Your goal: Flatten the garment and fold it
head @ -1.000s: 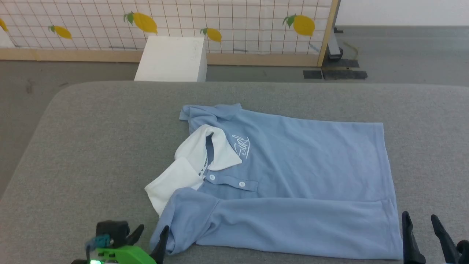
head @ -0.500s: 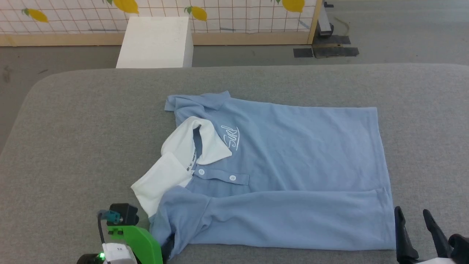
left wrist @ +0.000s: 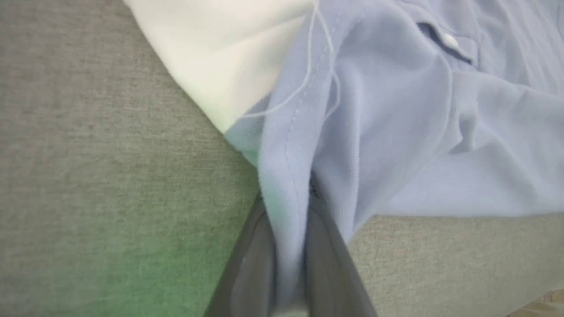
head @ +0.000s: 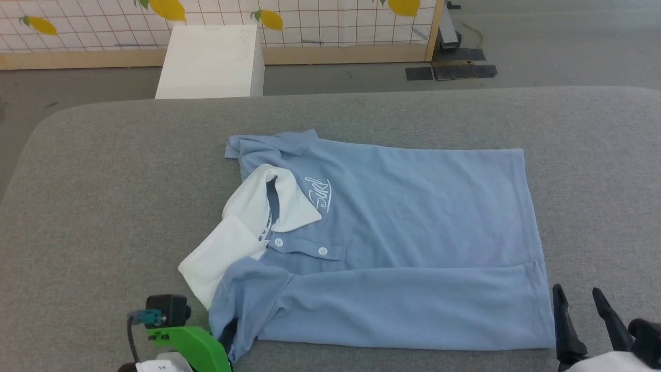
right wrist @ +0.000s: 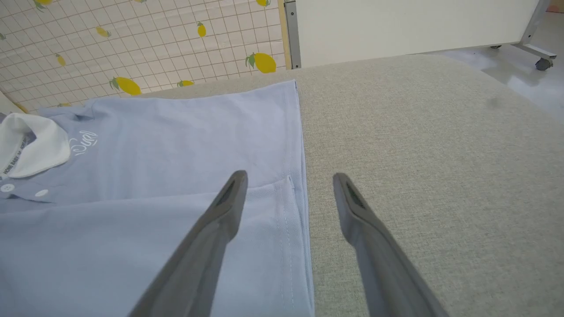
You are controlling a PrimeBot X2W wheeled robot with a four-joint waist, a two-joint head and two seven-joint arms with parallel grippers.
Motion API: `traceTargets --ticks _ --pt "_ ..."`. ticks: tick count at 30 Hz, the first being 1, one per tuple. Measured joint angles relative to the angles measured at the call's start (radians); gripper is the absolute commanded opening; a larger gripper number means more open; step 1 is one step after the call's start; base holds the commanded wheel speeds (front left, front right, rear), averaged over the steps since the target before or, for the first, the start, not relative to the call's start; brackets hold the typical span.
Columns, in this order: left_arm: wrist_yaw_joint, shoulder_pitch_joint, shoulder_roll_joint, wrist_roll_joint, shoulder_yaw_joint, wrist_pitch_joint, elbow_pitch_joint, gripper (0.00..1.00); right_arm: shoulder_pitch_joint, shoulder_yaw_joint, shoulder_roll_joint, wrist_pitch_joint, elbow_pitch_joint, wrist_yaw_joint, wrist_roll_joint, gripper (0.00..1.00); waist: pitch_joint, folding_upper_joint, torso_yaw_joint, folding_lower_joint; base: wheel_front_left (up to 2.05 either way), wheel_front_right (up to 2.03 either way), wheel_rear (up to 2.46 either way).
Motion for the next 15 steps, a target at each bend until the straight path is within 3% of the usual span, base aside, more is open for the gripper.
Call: traceTargets --ticks 5,10,15 --pt "0.016 0.039 0.007 -0.002 0.015 -0.036 -0.066 0.00 -0.036 0.007 -0.013 0.145 -0.032 0.000 0.018 1.00 0.012 0.0000 0.007 0.0000 0.00 0.00 0.00" --pt "0.023 0.047 0.012 -0.001 0.010 -0.031 -0.126 0.00 -0.069 -0.041 -0.041 0.476 -0.049 0.000 0.059 1.00 0.032 0.0000 0.008 0.0000 0.00 0.00 0.00" --pt "0.032 0.045 0.012 0.008 -0.004 -0.018 -0.163 0.00 -0.070 -0.043 -0.073 0.689 -0.076 0.000 0.060 1.00 0.044 0.0000 0.014 0.0000 0.00 0.00 0.00"
